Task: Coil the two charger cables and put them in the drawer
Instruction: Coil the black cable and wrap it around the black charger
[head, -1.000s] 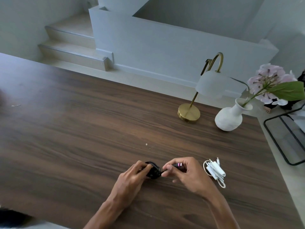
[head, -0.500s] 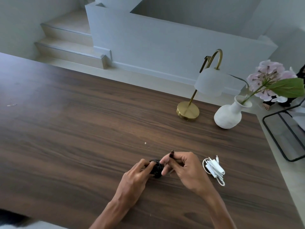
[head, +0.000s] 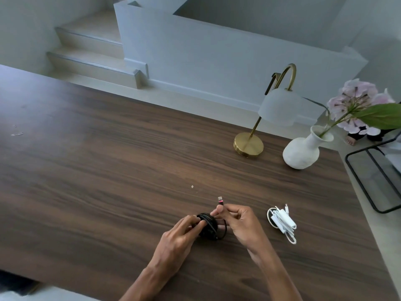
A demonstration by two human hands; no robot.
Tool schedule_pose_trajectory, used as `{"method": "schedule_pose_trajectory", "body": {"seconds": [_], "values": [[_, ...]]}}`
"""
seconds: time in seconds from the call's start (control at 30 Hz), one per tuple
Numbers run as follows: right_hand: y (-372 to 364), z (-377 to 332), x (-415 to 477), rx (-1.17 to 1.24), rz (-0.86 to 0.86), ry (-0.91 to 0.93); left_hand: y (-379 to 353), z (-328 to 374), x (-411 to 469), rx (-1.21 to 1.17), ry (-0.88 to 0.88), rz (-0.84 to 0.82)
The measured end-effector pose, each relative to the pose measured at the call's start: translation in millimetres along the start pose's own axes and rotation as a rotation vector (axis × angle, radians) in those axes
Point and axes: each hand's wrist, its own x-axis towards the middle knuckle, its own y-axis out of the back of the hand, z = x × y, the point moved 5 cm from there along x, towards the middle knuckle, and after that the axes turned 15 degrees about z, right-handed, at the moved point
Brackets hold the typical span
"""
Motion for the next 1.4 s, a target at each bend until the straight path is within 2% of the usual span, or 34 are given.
{"method": "schedule_pose_trajectory", "body": {"seconds": [0.1, 0.53, 0.83, 1.07, 1.23, 1.33, 1.4], "values": [[6, -1, 1, 0.062, 0.091, -0.021, 0, 0, -5, -0.012, -0.017, 0.024], [3, 19, -12, 0.066, 0.156, -0.069, 0, -3, -4, -0.035, 0.047, 0.069], [5, 8, -25, -0.229, 0.202, 0.274, -1, -4, -1, 0.022, 0.081, -0.019], [9, 17, -25, 0.048, 0.198, 0.0, -1, 11, -1, -0.112, 0.178, -0.071], [7, 22, -29, 0.088, 0.187, -0.058, 4, 8, -6, -0.236, 0.328, -0.043], [5, 22, -33, 0.11, 0.179, -0.08, 2, -6, -10, -0.327, 0.596, 0.06], [3, 21, -35, 0.121, 0.177, -0.089, -1, -11, -9, -0.399, 0.715, 0.066]]}}
